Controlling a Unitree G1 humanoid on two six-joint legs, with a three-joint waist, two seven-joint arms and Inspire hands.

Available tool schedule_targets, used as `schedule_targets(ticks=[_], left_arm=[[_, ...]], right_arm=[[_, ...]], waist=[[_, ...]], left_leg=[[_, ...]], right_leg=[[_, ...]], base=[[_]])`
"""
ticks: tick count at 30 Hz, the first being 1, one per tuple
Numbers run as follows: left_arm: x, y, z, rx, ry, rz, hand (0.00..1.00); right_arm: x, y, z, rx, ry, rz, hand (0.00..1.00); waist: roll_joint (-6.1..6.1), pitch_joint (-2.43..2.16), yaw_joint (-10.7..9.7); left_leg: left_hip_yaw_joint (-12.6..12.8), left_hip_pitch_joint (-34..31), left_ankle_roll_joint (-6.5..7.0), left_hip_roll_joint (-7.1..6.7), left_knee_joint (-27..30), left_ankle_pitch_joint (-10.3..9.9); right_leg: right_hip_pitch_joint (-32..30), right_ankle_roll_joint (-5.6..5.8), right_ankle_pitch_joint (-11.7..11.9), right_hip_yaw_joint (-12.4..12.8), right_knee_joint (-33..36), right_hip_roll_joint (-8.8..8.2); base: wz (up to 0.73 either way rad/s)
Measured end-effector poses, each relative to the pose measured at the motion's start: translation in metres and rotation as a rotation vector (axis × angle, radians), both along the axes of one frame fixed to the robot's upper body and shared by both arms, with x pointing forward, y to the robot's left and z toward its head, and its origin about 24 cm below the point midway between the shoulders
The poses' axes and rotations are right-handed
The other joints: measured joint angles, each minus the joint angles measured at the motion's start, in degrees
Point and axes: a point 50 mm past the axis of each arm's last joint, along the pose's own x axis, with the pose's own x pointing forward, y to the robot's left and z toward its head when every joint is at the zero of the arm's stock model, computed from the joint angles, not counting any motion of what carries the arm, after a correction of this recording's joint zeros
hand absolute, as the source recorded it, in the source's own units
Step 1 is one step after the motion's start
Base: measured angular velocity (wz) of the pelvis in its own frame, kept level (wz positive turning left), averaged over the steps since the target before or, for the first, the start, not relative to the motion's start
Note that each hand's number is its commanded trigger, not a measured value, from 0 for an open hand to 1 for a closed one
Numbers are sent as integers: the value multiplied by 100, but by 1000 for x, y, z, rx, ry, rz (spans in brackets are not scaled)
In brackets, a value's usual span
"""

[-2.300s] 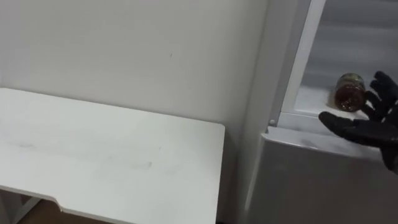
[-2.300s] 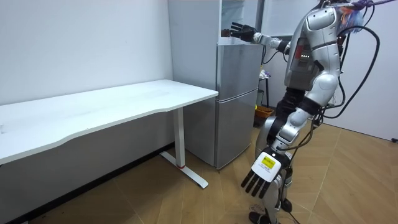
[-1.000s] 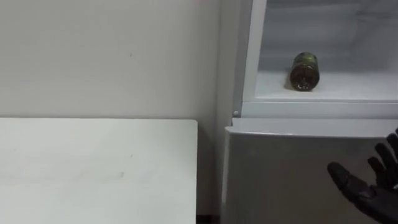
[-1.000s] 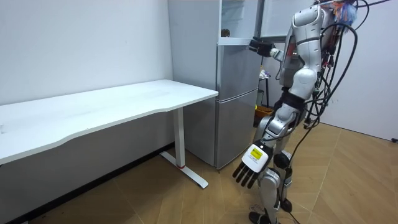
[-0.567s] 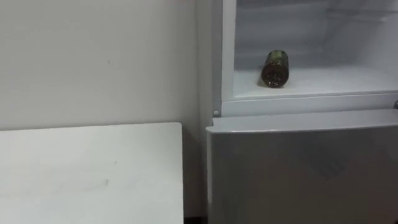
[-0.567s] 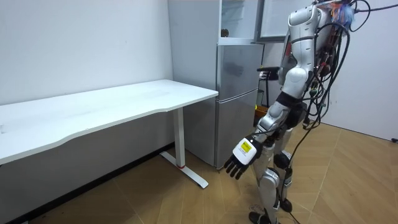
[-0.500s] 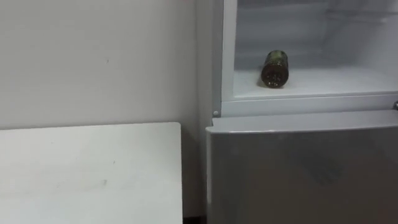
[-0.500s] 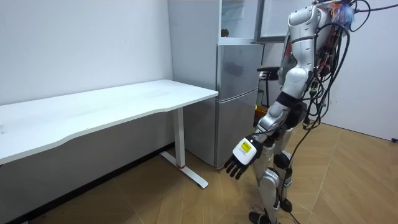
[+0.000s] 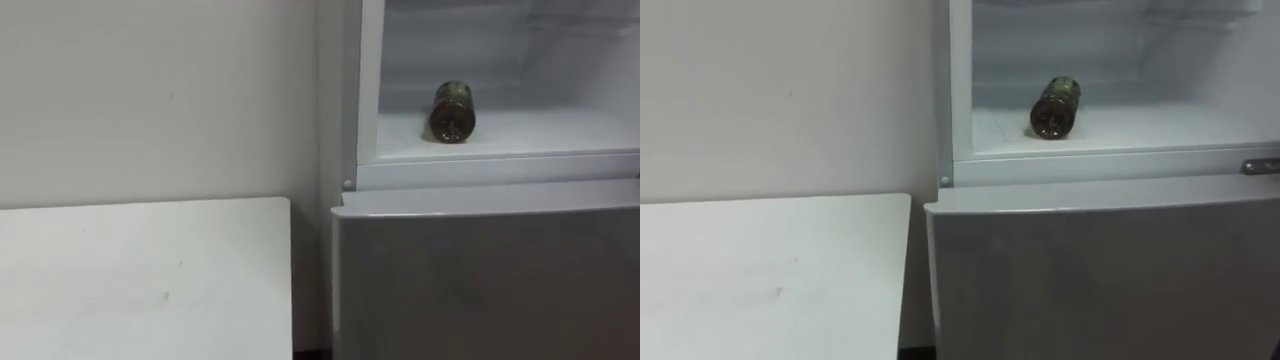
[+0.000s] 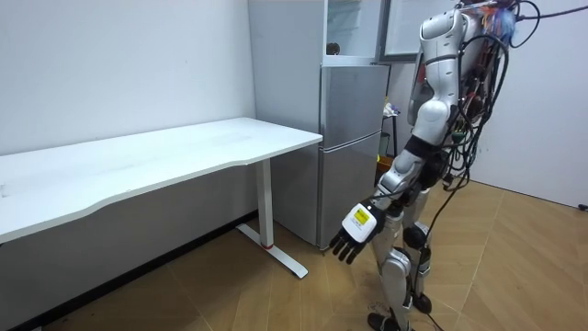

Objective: Put the bottle in the upper fridge

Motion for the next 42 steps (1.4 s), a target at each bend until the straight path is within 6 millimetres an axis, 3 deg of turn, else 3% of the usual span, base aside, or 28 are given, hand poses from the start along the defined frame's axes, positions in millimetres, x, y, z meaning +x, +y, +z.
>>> schedule_targets(ticks=[12,21,27,35,42], left_arm=[[-2,1,-1,-3,6,38,0],[-7,3,0,0,7,67,0],[-9,9,3,12,-6,84,0],[-5,17,8,31,-47,106,0],[-3,28,12,62,-70,142,0]], right_arm=[[-4,-1,-7,50,25,-95,0],[-3,-18,3,-9,-10,-262,0],[13,-38,23,-87,-109,-363,0],[38,-66,61,-184,-277,-483,0],[40,-93,96,-288,-380,-646,0]], waist=[[-28,9,-139],[-44,4,-198],[-121,-6,-205],[-357,19,-304],[-389,8,-313]], left_leg=[[-10,114,-1,-3,-70,1],[-9,158,-17,2,-101,-10],[55,175,-18,-15,-151,-8],[50,152,-19,-49,-230,-8],[50,139,-18,-47,-265,-7]], right_leg=[[40,12,-32,-5,-9,2],[53,2,-74,9,-8,11],[11,4,-78,65,15,16],[-4,20,-102,106,4,15],[-35,23,-100,70,11,19]], base=[[0],[0],[-5],[0],[0]])
